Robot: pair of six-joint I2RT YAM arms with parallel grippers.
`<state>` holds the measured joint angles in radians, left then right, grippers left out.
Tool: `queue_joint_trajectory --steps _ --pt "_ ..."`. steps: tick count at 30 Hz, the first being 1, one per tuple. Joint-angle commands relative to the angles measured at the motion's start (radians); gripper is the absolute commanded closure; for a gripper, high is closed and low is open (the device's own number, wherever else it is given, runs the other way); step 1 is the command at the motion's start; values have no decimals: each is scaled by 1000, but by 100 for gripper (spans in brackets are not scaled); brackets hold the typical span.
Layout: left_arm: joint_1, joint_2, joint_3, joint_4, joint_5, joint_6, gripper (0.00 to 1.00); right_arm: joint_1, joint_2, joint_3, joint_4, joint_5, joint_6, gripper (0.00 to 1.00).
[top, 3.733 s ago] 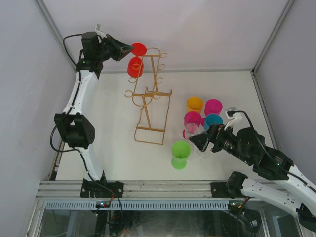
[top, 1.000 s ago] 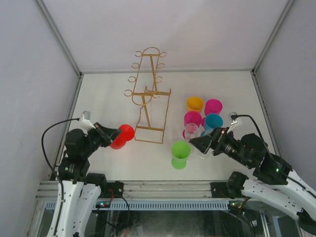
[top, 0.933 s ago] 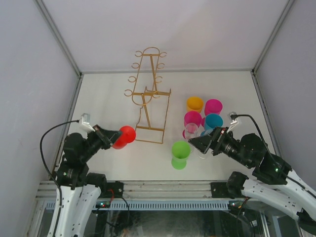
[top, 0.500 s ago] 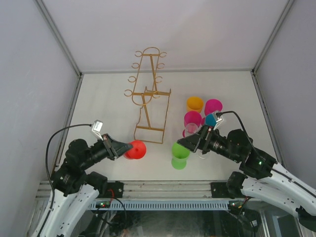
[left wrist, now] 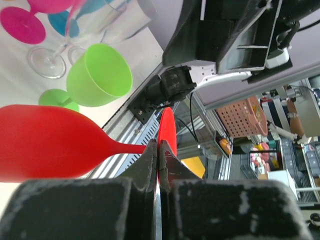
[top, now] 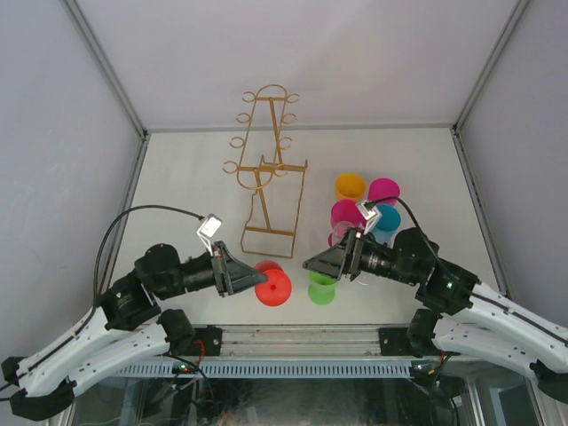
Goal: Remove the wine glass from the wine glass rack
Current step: Place the wine glass at the center of the board.
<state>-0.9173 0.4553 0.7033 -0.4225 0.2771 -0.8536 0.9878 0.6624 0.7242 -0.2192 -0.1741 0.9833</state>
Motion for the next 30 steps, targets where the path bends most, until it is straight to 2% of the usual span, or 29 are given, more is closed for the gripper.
queue_joint_trajectory --steps 1,6,12,16,17,19,20,22,24,25,26,30 --pt "-77 38 44 110 -118 -10 100 57 74 31 90 -81 -11 42" --pt "-92 42 39 146 -121 -7 100 123 148 60 112 -84 -43 50" --pt "-95 43 37 153 -102 1 100 126 177 61 188 -95 -25 83" --pt "-94 34 26 151 -95 2 99 126 169 61 221 -106 -35 100" --pt "-95 33 23 151 -84 2 95 126 168 61 230 -110 -37 100" --pt "-96 36 17 150 -54 1 77 126 162 61 247 -112 -47 100" --pt "-96 36 14 146 -39 1 72 127 159 61 252 -109 -54 100" --pt "-97 35 10 135 -7 1 66 128 152 61 256 -93 -73 100" --pt "-98 25 2 137 24 -2 65 129 146 61 258 -84 -96 100" --pt "-99 20 0 142 37 -2 67 131 145 61 263 -87 -104 100" --pt "-100 16 -1 146 46 -1 75 131 144 62 271 -90 -112 100" --pt "-104 5 5 164 56 23 98 140 143 61 304 -114 -130 100"
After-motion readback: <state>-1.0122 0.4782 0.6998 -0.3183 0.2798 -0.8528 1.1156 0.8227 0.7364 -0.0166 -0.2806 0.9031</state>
